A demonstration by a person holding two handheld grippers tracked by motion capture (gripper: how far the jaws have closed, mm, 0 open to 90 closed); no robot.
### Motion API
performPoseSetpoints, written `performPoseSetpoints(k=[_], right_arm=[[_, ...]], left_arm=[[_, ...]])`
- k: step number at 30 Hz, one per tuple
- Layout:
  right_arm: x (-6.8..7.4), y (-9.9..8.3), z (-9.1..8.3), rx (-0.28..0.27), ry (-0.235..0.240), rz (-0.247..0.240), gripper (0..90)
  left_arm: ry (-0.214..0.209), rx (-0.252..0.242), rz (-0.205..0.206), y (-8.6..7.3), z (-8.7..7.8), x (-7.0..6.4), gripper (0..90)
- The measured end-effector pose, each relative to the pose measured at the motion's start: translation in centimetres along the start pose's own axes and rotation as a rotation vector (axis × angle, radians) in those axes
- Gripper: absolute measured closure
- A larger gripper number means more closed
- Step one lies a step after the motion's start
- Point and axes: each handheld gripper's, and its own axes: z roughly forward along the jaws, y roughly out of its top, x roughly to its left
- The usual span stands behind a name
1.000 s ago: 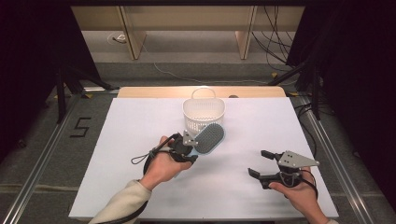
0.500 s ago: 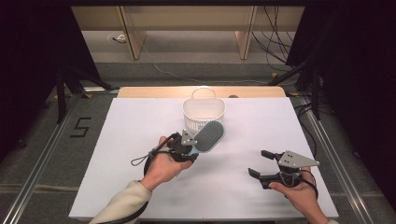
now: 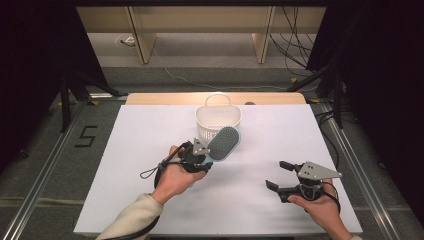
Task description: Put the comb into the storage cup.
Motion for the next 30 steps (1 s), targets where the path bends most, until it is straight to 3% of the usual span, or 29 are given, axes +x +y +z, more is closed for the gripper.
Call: performPoseSetpoints(k=[7, 13, 21, 30], right_arm=[[0.0, -0.01, -0.01, 0.0, 0.0, 0.001, 15.6], [0.0, 0.0, -0.03, 0.0, 0.0, -0.001, 15.6], [0.0, -0.01, -0.02, 0.0, 0.0, -0.001, 15.6], [0.02, -0.01, -0.04, -0.001, 0.0, -0.002, 15.6]], left_arm=[[-0.008, -0.01, -0.011, -0.1, 0.08, 0.2, 70.0], [0.003, -0.058, -0.018, -0.01, -0.12, 0.33, 70.0], [0.008, -0.078, -0.02, 0.03, -0.2, 0.35, 70.0], [0.006, -0.149, -0.011, 0.22, -0.5, 0.27, 70.0]])
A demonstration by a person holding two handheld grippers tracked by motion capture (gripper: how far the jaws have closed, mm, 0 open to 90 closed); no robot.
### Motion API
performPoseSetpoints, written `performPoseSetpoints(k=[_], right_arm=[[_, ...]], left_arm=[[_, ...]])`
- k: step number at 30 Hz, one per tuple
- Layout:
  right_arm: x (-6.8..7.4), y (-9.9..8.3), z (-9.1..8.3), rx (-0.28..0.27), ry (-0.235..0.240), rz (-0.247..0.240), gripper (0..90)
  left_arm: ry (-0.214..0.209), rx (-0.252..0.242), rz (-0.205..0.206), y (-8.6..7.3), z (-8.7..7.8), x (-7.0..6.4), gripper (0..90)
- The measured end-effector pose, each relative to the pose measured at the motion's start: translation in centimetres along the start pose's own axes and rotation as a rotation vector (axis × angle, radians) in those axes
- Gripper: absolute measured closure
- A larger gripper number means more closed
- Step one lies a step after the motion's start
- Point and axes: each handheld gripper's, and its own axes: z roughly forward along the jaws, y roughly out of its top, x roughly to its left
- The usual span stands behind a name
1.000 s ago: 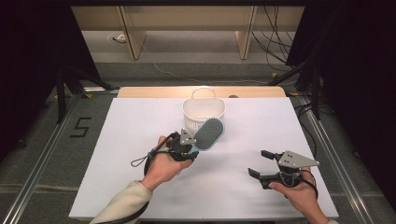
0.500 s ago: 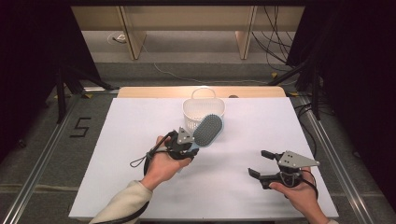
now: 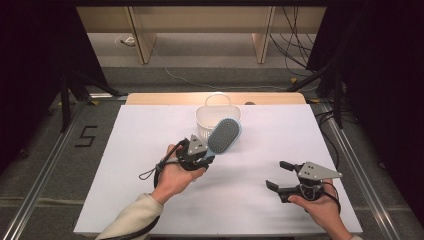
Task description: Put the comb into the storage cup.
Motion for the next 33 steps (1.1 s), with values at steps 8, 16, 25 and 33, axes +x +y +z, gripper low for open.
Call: performPoseSetpoints(k=[8, 16, 25, 33], right_arm=[[-0.01, 0.0, 0.0, -0.001, 0.001, -0.001, 15.6], [-0.01, 0.0, -0.01, -0.001, 0.001, 0.0, 15.6], [0.0, -0.01, 0.01, -0.001, 0.0, 0.002, 15.6], [0.0, -0.01, 0.0, 0.0, 0.001, 0.001, 15.6]], left_arm=[[-0.001, -0.026, 0.0, -0.03, -0.01, 0.13, 70.0], [0.002, -0.046, 0.002, 0.08, -0.18, 0.14, 70.0], [0.017, -0.088, -0.012, 0.12, -0.34, 0.36, 70.0], [0.029, -0.108, -0.024, 0.12, -0.43, 0.49, 70.0]])
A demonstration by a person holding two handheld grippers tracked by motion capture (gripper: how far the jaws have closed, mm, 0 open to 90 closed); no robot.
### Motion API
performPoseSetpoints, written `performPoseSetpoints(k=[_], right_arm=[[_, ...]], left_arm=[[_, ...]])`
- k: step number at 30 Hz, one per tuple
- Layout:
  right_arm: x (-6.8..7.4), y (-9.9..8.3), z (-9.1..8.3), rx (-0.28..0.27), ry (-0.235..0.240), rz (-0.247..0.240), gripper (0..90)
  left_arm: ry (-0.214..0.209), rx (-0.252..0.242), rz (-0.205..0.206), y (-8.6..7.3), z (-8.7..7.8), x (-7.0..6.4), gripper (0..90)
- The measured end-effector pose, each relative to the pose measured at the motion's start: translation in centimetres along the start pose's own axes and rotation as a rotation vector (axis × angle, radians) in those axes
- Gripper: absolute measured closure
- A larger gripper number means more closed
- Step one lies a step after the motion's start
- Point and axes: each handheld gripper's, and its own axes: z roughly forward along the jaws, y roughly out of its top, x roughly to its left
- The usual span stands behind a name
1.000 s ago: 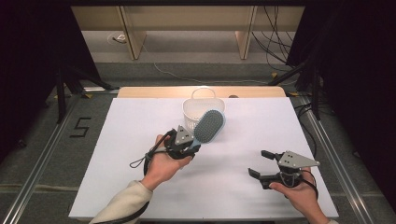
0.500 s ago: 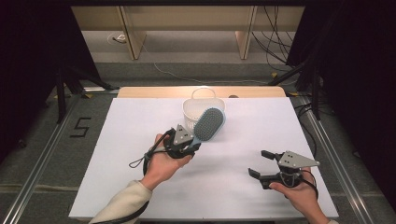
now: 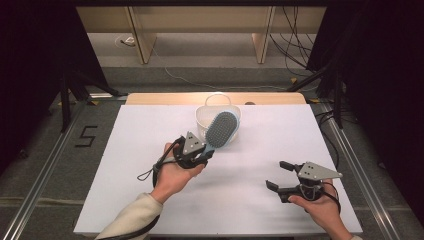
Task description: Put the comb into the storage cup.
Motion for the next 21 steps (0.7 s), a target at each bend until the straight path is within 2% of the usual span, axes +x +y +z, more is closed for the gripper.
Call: performPoseSetpoints(k=[21], right_arm=[[-0.01, -0.01, 0.01, 0.0, -0.001, -0.001, 15.6]], left_arm=[[0.013, -0.047, -0.021, 0.09, -0.2, 0.25, 70.0]])
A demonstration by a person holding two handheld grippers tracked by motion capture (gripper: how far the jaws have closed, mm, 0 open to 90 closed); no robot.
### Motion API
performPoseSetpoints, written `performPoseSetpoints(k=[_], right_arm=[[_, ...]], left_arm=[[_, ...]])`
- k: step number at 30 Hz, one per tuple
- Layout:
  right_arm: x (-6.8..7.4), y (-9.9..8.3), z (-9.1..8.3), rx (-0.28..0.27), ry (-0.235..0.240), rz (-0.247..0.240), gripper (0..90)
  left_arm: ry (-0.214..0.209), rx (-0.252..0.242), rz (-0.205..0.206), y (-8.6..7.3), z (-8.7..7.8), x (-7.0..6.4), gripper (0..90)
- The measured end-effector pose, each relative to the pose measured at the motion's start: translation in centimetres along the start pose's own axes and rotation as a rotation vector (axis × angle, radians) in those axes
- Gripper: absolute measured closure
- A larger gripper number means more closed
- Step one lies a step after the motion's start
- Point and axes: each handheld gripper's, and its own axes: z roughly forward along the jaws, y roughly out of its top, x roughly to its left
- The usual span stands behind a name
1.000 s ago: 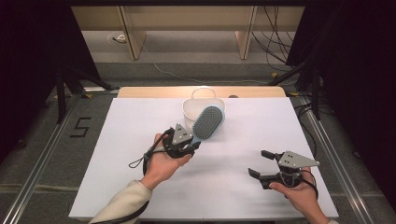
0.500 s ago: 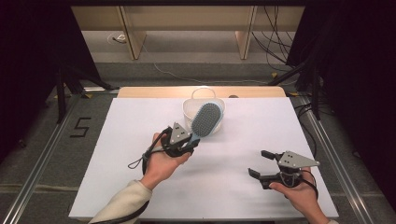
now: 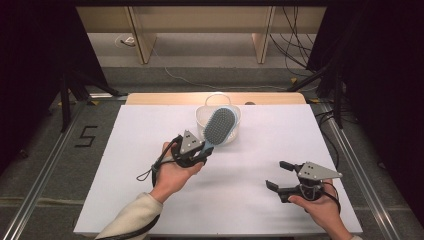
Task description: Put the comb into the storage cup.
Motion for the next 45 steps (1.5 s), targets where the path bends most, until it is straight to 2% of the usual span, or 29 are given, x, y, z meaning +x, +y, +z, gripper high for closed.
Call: performPoseSetpoints(k=[32, 39, 45], right_arm=[[-0.1, -0.5, -1.1, -0.01, -0.041, 0.018, 15.6], [-0.1, -0.5, -1.2, -0.013, -0.047, 0.022, 15.6], [-0.1, -0.6, -1.2, -0.012, -0.048, 0.021, 15.6]], left_arm=[[0.029, -0.049, -0.025, 0.8, 0.6, 0.6, 70.0], [0.051, -0.076, -0.058, 1.0, 0.9, 0.9, 70.0], [0.058, -0.077, -0.061, 1.0, 1.0, 0.9, 70.0]])
